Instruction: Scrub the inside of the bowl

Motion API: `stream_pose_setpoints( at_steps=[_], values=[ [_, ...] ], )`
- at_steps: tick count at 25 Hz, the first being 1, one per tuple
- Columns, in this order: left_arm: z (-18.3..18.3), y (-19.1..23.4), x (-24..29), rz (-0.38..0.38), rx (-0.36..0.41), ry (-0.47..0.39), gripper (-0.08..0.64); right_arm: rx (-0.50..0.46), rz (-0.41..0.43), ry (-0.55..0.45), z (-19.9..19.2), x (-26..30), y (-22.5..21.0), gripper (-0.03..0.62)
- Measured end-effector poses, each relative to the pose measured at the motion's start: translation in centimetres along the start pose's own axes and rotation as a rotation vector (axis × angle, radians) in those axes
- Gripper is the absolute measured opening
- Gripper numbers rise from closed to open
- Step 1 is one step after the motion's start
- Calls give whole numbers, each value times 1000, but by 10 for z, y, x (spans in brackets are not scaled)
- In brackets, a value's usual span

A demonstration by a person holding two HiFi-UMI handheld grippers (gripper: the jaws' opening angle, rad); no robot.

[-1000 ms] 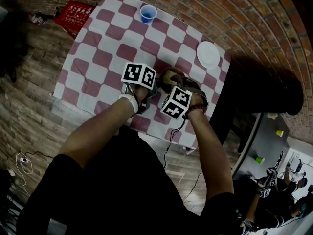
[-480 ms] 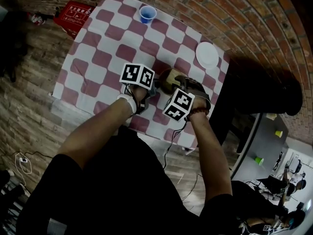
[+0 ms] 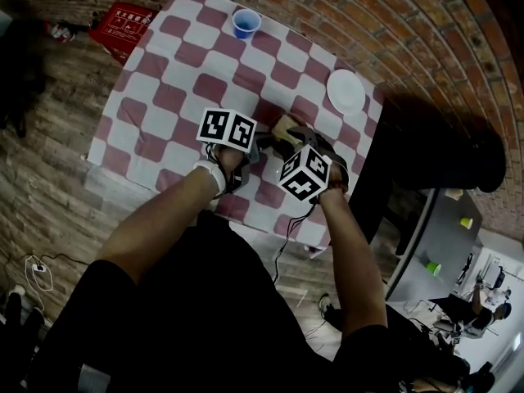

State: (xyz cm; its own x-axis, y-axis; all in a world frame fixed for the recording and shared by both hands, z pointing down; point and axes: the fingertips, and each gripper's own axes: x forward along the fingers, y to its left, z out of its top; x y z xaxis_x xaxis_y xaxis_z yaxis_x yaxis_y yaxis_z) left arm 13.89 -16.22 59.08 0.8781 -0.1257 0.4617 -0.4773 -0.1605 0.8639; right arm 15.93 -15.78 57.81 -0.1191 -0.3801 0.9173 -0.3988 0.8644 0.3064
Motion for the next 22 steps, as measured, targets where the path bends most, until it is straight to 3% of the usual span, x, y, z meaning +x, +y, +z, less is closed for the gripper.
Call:
stream_pose_setpoints(
  at_steps=[6, 11, 16, 22],
  values=[
    [-1, 3, -7, -22, -39, -27, 44, -76, -56, 84, -20, 1, -9, 103],
    [3, -4, -11, -49, -44, -59, 44, -42, -65, 31, 0, 1, -14, 103],
    [7, -6, -30, -81, -75, -118, 44, -100, -13, -22, 20, -5, 4, 103],
    [-3, 4, -47, -85, -100, -128, 44, -168, 28, 34, -3, -12, 17, 103]
  ],
)
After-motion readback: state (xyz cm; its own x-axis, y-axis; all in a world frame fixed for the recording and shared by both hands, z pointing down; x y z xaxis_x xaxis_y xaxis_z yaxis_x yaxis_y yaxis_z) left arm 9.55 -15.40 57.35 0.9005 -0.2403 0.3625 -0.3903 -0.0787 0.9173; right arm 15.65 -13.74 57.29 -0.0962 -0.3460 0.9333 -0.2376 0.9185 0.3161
